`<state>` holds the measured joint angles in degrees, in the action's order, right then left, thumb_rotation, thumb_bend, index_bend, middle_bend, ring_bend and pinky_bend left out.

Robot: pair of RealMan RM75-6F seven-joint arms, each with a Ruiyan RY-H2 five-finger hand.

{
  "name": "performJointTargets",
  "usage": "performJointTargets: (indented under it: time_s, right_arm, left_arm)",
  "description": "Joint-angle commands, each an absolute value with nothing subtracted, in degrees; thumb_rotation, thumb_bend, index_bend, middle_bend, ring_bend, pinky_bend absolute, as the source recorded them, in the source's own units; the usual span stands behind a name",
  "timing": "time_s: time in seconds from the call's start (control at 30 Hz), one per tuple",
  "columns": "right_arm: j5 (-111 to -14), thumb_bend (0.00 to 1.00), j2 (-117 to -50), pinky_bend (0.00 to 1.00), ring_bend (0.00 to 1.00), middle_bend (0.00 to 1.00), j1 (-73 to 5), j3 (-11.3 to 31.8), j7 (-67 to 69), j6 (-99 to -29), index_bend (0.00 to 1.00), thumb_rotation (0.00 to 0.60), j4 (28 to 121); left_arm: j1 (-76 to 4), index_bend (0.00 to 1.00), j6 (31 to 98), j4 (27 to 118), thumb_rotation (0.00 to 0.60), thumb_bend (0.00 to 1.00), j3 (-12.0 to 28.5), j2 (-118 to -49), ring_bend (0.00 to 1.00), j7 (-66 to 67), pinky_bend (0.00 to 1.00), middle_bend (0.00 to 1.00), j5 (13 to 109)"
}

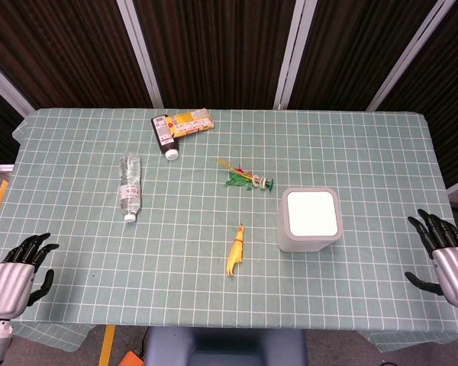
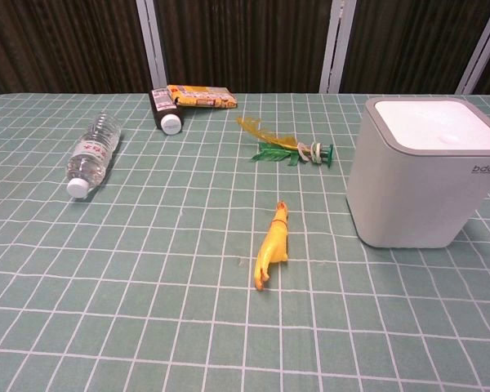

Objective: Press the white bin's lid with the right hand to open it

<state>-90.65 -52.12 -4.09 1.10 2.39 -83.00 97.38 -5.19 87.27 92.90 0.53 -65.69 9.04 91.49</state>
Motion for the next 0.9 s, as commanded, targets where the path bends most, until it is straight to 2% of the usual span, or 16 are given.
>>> performJointTargets:
  time_s: [0.03, 0.4, 0.43, 0.53, 0.63, 0.8, 0.9]
  right_arm:
    - [-90.5, 0.26, -52.2, 0.21, 0.0, 0.0, -4.2, 1.1, 2.4, -82.7, 0.0, 0.6, 97.4]
    - [-92.5, 0.26, -53.3, 0.21, 0.0, 0.0, -3.5, 0.4, 0.9, -84.7, 0.0, 0.6, 97.5]
    - [-92.7, 0.26, -53.6, 0.21, 0.04, 0.04, -3.4, 0.5, 0.5, -85.2, 0.0, 0.6, 97.5]
    - [-92.8, 0.26, -53.5, 0.23, 0.24, 0.24, -3.2, 0.3, -0.4, -85.3, 0.0, 0.6, 99.4]
    - [-93.4, 0.28, -53.0, 0.34, 0.39, 0.35, -3.6, 0.6, -4.0, -85.5, 0.0, 0.6, 102.0]
    - [-94.3, 0.42, -51.7, 0.57, 0.65, 0.58, -5.2, 1.4, -15.2, -83.3, 0.0, 0.6, 109.9]
    - [-92.4, 0.53, -51.1, 0.66, 0.73, 0.68, -6.8, 2.1, -21.8, -80.3, 0.01, 0.6, 114.5]
  left_arm:
    - [-5.1, 0.27, 87.5, 93.0, 0.6, 0.5, 0.5, -65.7, 0.13, 9.1, 0.3, 0.14, 91.6]
    - [-5.3, 0.27, 86.9, 92.8, 0.6, 0.5, 0.4, -65.3, 0.13, 7.6, 0.3, 0.14, 91.4]
    - [-5.2, 0.27, 87.2, 92.9, 0.6, 0.5, 0.4, -65.2, 0.13, 7.5, 0.3, 0.14, 91.4]
    - [-4.6, 0.27, 88.9, 93.4, 0.6, 0.5, 0.4, -64.9, 0.13, 7.4, 0.3, 0.14, 92.3]
    - [-4.1, 0.27, 90.1, 93.4, 0.6, 0.5, 0.2, -65.0, 0.13, 7.6, 0.3, 0.14, 93.1]
    - [-3.8, 0.27, 90.6, 93.6, 0.6, 0.5, 0.2, -64.8, 0.13, 7.6, 0.3, 0.14, 93.4]
    - [-3.8, 0.27, 90.6, 93.5, 0.6, 0.5, 0.2, -64.8, 0.13, 7.3, 0.3, 0.14, 93.4]
